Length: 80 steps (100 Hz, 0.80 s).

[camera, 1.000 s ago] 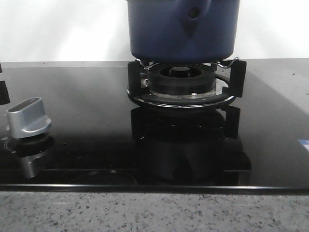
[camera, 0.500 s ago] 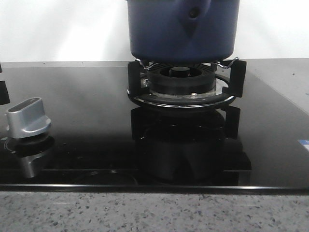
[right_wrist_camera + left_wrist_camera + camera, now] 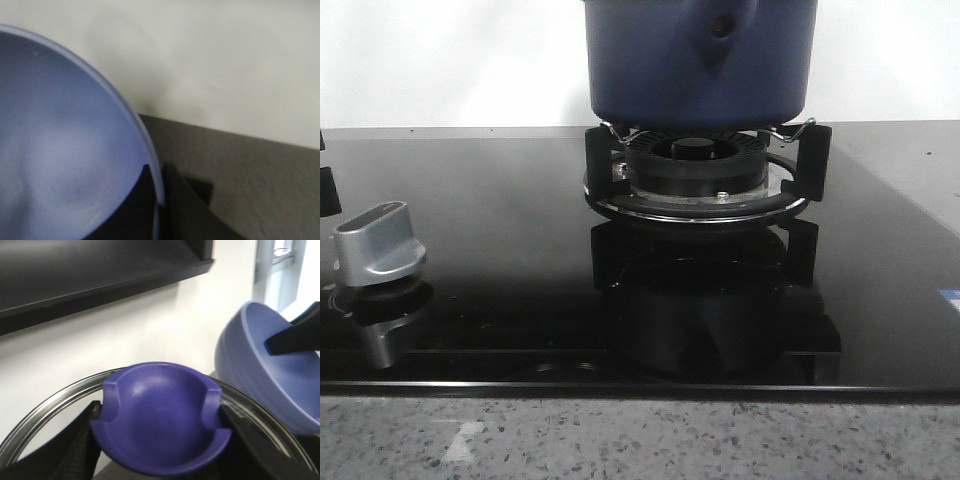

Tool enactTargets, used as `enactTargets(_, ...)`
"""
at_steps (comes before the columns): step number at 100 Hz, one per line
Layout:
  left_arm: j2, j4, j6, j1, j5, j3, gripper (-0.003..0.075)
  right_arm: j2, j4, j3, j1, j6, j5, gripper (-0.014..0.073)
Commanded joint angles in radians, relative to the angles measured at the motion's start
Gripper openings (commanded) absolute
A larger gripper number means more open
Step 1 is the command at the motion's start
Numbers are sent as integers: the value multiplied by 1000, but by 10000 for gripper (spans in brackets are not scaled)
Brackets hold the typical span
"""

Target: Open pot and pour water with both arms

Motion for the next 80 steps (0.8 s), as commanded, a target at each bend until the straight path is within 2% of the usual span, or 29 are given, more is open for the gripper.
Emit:
enactTargets(1, -53, -95, -9, -37, 8, -39, 190, -44, 4, -85, -88, 19, 131, -55)
enactTargets(20, -50, -98, -9, -91, 1, -39, 190, -42, 4, -99, -303, 19, 407, -56)
enactTargets(28, -44, -105, -9, -117, 1, -39, 190, -34, 4, -93, -373, 19, 468, -56)
enactTargets(46, -31, -114, -9, -169, 3, -39, 190, -24, 13, 4, -478, 19, 443, -56)
enactTargets(80, -31, -118, -9, -189, 3, -39, 190, -24, 12, 269, -526, 19, 320, -56)
